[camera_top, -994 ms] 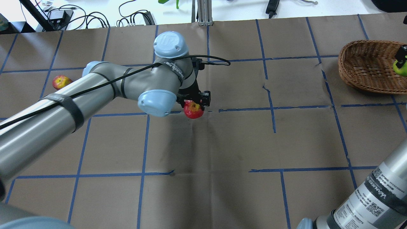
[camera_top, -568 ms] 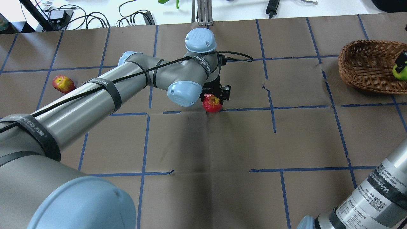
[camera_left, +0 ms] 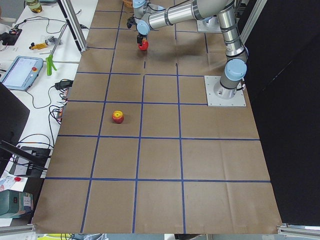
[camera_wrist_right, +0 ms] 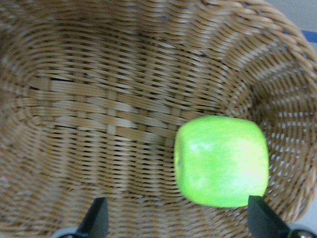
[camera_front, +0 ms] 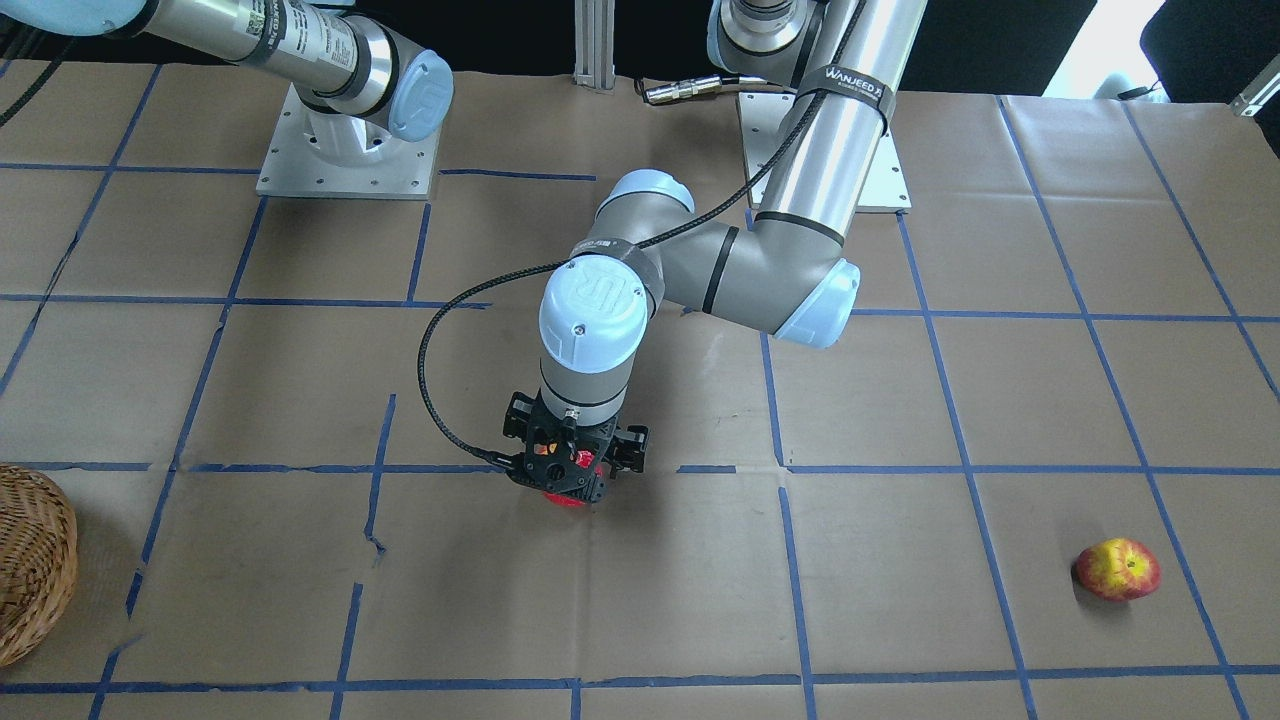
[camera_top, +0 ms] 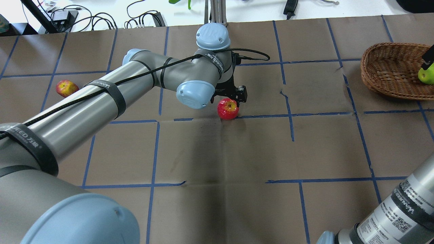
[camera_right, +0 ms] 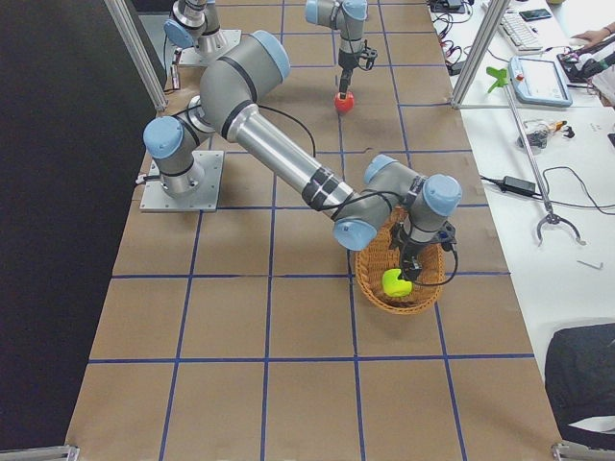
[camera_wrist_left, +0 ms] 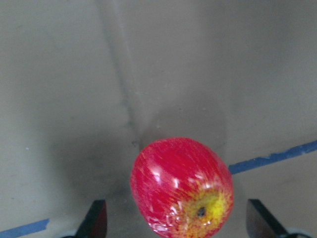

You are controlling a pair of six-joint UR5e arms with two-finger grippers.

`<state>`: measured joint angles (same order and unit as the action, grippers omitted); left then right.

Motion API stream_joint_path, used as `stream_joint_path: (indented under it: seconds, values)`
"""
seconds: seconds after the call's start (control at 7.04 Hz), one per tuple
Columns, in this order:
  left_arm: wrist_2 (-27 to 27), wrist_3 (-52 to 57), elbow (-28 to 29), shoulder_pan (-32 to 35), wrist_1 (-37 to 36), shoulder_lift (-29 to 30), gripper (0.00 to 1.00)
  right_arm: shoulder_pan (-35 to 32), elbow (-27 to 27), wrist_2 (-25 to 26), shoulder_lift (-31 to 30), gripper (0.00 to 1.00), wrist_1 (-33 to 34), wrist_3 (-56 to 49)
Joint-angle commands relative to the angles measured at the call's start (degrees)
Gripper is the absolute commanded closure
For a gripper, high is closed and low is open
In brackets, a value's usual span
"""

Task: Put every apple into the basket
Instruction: 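Lower the red apple at the table center and open the left gripper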

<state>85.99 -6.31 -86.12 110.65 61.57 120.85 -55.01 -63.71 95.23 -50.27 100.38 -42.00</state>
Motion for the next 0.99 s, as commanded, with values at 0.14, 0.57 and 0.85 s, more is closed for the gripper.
stream_joint_path:
  seconds: [0.14,0.57,0.85]
  values:
    - [0.06,19.58,-1.23,-20.37,11.26,-11.74,0.02,-15.51,-5.42,-1.36,-9.72,0.01,-10.02,21.23]
    - [5.5,37.03,-1.08,-44.58,10.6,-10.22,0.02,-33.79,-13.97,-4.87,-16.35,0.01,-5.31,50.59]
    - [5.16,45.1,1.03,-48.33,0.55,-2.51,0.02,-45.66,-16.42,-9.25,-15.3,0.01,4.41,59.19]
